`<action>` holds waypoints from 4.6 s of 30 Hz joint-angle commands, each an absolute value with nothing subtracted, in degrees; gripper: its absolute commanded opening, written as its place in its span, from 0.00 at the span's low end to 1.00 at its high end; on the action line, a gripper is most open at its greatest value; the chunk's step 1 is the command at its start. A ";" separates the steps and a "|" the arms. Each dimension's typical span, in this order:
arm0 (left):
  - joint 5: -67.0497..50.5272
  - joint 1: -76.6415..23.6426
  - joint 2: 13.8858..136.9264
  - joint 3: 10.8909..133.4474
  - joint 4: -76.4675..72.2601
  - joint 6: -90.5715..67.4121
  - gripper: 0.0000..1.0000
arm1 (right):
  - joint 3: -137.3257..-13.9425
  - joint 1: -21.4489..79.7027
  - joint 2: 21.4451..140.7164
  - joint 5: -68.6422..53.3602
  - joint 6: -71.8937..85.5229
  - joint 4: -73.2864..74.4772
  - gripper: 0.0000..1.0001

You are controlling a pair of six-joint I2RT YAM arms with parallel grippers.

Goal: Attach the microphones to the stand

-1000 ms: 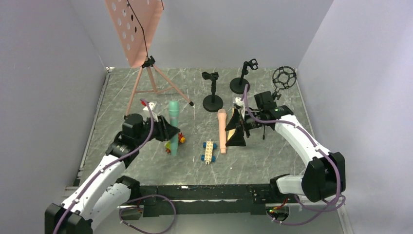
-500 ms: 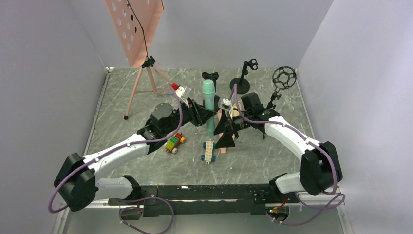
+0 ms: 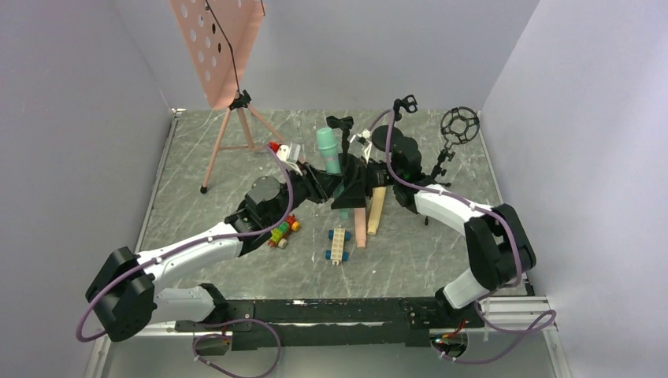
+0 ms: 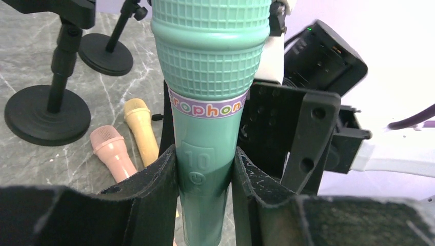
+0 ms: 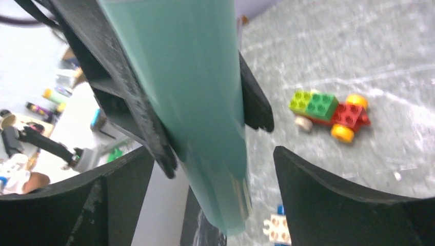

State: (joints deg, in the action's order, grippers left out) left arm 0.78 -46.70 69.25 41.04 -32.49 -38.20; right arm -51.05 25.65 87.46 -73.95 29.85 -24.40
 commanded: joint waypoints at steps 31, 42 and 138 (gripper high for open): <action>-7.34 -40.15 59.10 40.09 -27.68 -40.41 0.99 | -53.28 26.48 88.80 -78.31 28.71 -26.18 0.12; -35.38 -26.85 61.42 46.25 -23.50 -43.75 0.99 | -65.18 31.26 88.61 -71.60 -9.49 16.65 0.13; -30.15 -22.50 38.73 42.36 13.92 -1.14 0.03 | -93.87 13.95 114.19 -55.41 -19.28 4.42 1.00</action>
